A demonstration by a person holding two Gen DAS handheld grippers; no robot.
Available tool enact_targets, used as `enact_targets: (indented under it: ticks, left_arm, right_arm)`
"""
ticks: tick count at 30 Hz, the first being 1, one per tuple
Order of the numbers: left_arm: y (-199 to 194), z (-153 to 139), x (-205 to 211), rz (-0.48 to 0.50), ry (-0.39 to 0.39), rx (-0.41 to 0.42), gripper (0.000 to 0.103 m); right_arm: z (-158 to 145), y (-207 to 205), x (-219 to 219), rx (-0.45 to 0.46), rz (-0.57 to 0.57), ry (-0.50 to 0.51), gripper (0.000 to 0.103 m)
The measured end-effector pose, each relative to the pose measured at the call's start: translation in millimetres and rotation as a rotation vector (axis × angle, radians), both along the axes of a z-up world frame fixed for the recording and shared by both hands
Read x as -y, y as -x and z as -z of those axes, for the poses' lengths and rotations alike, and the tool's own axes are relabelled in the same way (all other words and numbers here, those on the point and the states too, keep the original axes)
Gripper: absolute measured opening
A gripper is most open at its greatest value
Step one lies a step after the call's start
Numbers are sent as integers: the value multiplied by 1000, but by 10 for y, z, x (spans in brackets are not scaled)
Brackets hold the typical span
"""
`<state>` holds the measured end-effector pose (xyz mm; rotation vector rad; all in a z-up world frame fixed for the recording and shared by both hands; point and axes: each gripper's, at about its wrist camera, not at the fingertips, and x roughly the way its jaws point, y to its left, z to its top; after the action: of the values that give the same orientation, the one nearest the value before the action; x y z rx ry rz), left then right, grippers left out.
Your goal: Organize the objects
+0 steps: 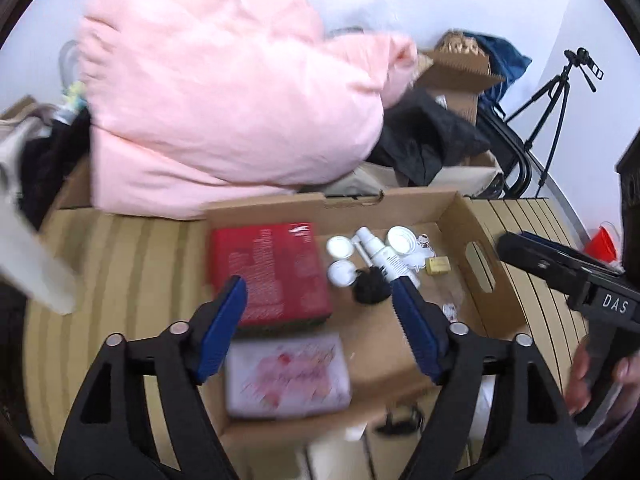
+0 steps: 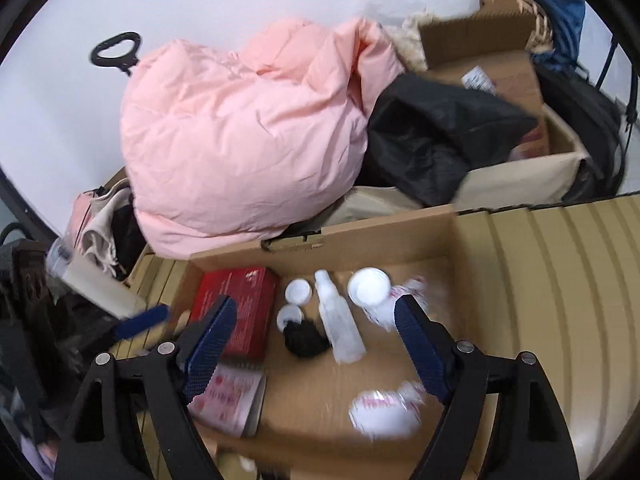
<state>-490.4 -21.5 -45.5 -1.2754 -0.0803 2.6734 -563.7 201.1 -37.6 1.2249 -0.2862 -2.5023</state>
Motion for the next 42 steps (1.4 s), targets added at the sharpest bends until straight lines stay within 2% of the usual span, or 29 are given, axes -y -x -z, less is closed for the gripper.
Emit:
enact_targets:
  ticks: [1, 2, 6, 9, 12, 14, 17, 21, 24, 27, 30, 33, 35, 39, 42]
  left_arm:
    - [-152, -94, 44, -9, 16, -28, 86]
    - [-332, -188, 84, -17, 36, -65, 88]
    - [-969, -446, 178, -53, 116, -137, 89]
    - [-1404, -604, 223, -74, 118, -150, 90]
    - [-1915, -742, 238, -70, 105, -184, 101]
    - [-2281, -788, 239, -83, 121, -218, 101]
    - [-2766, -793, 200, -92, 127, -224, 101]
    - [-3380, -802, 190, -24, 67, -226, 103]
    - [-3798, -734, 196, -42, 97, -227, 103]
    - [-4183, -632, 224, -39, 96, -216, 103]
    - [-4406, -583, 273, -58, 98, -226, 103]
    - [-4542, -554, 272, -50, 89, -236, 103]
    - [-4576, -528, 244, -33, 97, -235, 103]
    - [-4541, -474, 259, -35, 79, -227, 103]
    - [-4458, -381, 263, -41, 74, -210, 103]
  right_arm:
    - [-77, -113, -39, -8, -2, -29, 84]
    - [-156, -252, -69, -21, -6, -67, 84]
    - [-389, -888, -234, -49, 4, -221, 84]
    - [-572, -1356, -393, -43, 28, -195, 85]
    - [-735, -1850, -483, -68, 38, -172, 85]
    - [-812, -2253, -500, -92, 39, -182, 84]
    - [-860, -2723, -487, -122, 51, -204, 85]
    - [-934, -3473, -397, -170, 33, -205, 85]
    - [-978, -3904, -266, -220, 9, -256, 85]
    - [-945, -4331, -177, -240, -34, -247, 85]
    - [-823, -4662, -134, -260, -21, -253, 85]
    - [-640, -4895, -86, -239, -59, -195, 85]
    - [-500, -4969, 27, -213, -112, -226, 85]
    - [-496, -5119, 155, -314, -114, -307, 85]
    - [-427, -5075, 242, -305, -203, -306, 85]
